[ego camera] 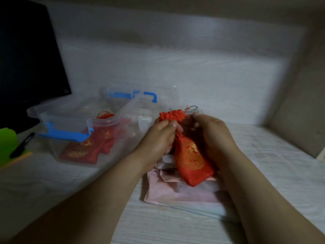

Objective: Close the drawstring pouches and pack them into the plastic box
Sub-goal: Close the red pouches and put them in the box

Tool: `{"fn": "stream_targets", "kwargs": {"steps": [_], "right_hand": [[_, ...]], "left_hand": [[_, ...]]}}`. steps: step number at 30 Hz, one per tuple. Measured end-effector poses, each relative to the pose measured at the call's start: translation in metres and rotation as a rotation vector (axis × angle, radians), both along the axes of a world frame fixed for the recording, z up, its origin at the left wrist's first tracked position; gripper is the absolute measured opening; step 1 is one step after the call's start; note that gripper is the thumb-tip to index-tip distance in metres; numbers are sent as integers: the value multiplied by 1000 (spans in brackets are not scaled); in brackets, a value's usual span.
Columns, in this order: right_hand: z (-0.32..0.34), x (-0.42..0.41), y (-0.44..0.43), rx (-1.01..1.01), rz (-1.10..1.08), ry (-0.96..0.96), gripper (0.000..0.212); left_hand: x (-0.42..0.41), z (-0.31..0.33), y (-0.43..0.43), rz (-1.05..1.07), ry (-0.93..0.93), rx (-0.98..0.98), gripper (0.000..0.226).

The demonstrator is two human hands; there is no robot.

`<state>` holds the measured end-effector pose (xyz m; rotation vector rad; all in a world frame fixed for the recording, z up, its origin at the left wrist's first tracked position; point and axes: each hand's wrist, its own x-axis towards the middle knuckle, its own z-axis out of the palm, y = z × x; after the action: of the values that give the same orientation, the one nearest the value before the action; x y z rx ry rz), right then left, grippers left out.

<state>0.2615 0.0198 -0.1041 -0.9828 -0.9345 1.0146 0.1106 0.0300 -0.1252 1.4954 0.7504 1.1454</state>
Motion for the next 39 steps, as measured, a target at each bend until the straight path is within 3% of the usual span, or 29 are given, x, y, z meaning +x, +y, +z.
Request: {"fn": "stream_targets", "kwargs": {"steps": [1,3,6,9,15,19,26,32,36,39], "right_hand": [[0,5,1,-32,-69,4,21],[-1,15,0,-59,-141,-207,22],[-1,11,-10,-33,7,-521,22],[-3,1,-12,-16,25,-658,19],[-5,-4,-12,16,43,-585,9],[-1,-4,-14,0,69,-325,5],[3,-9,-19,-3,318,58,3],[-6,-6,-12,-5,118,-458,9],[-4,0,-13,-68,101,-624,17],[-5,1,-10,-14,7,-573,18]], "left_hand": [[-2,-1,2,23,-4,-6,29],[-3,-2,5,53,-9,-23,30],[0,-2,4,64,-37,-37,31],[0,-1,4,77,-62,-34,30],[5,-7,11,171,16,142,28],[4,-12,15,217,39,148,32],[0,-14,19,214,97,44,35],[-11,5,24,350,-103,127,33],[-8,23,24,237,-63,158,28],[-4,31,23,120,39,255,25]]}}
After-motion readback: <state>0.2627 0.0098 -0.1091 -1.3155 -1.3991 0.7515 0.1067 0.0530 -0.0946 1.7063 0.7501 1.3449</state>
